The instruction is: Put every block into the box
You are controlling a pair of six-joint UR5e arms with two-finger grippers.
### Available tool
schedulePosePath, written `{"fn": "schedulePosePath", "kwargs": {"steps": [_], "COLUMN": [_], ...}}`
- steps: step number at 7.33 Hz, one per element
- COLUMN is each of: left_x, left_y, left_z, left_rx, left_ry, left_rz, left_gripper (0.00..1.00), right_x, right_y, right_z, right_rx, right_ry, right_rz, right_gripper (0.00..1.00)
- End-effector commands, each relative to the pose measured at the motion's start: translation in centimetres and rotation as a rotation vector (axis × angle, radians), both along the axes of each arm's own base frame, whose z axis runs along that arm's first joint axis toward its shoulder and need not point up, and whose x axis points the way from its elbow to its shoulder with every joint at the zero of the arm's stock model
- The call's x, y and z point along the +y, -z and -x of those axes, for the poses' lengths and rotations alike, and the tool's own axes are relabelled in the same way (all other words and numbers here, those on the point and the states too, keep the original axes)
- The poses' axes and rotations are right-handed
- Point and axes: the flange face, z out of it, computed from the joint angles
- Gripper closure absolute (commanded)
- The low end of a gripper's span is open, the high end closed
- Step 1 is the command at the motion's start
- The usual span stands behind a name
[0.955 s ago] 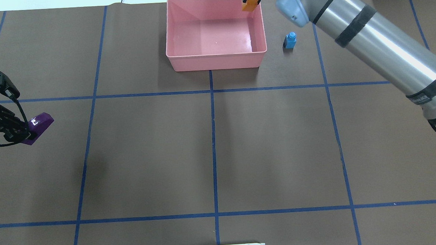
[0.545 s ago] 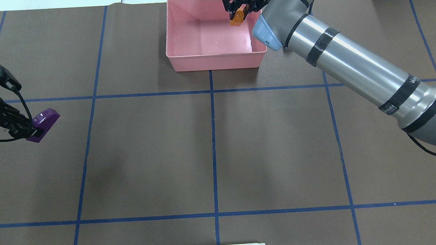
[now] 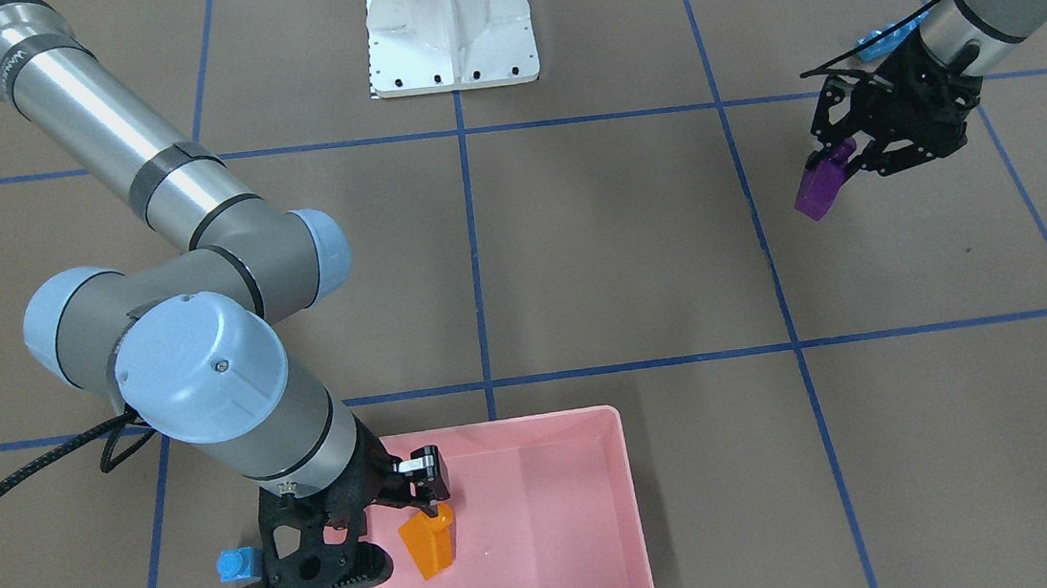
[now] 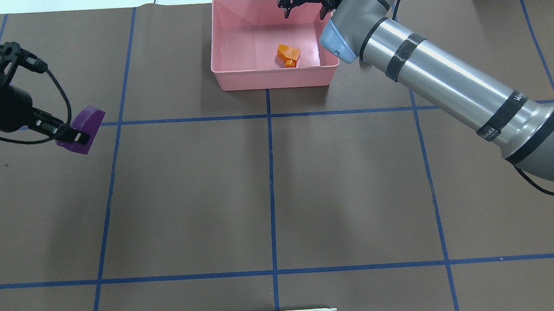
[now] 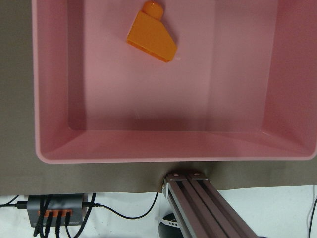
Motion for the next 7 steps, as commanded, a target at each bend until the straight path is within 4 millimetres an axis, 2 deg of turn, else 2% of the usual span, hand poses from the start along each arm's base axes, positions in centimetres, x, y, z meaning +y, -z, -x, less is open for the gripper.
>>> {"fn": "schedulePosePath", "kwargs": {"steps": [1, 2, 3, 4, 5, 6, 7], "left_x": [-2.6, -4.7, -6.7, -9.0, -11.0, -12.3, -14.1], "left_y": [7.5, 11.1, 13.8, 16.5, 18.9, 20.6, 21.8], "left_z": [-1.9, -3.3, -4.5, -5.7, -8.0, -10.6, -12.8], "left_rx": [0.100, 0.139, 0.160, 0.169, 0.170, 0.156, 0.138], "left_ry": [0.113, 0.151, 0.171, 0.244, 0.300, 0.348, 0.410], "left_rz": [0.158, 0.212, 0.245, 0.250, 0.248, 0.228, 0.224], "left_gripper": [1.00, 1.00, 1.00, 1.00, 1.00, 1.00, 1.00], "right_x": [-1.1, -0.4, -0.7, -0.4, -0.5, -0.4, -0.4], "right_y": [0.1, -3.7, -7.7, -11.4, -14.3, -17.0, -18.3], "right_z": [-5.3, -6.9, -9.7, -11.4, -12.9, -14.2, -14.3], "right_rx": [0.037, 0.075, 0.105, 0.137, 0.168, 0.195, 0.212], "right_ry": [-0.011, 0.027, 0.054, 0.088, 0.110, 0.137, 0.134], "right_rz": [0.064, 0.040, 0.002, -0.033, -0.056, -0.072, -0.062], "right_gripper": [0.00, 0.00, 0.00, 0.00, 0.00, 0.00, 0.00]}}
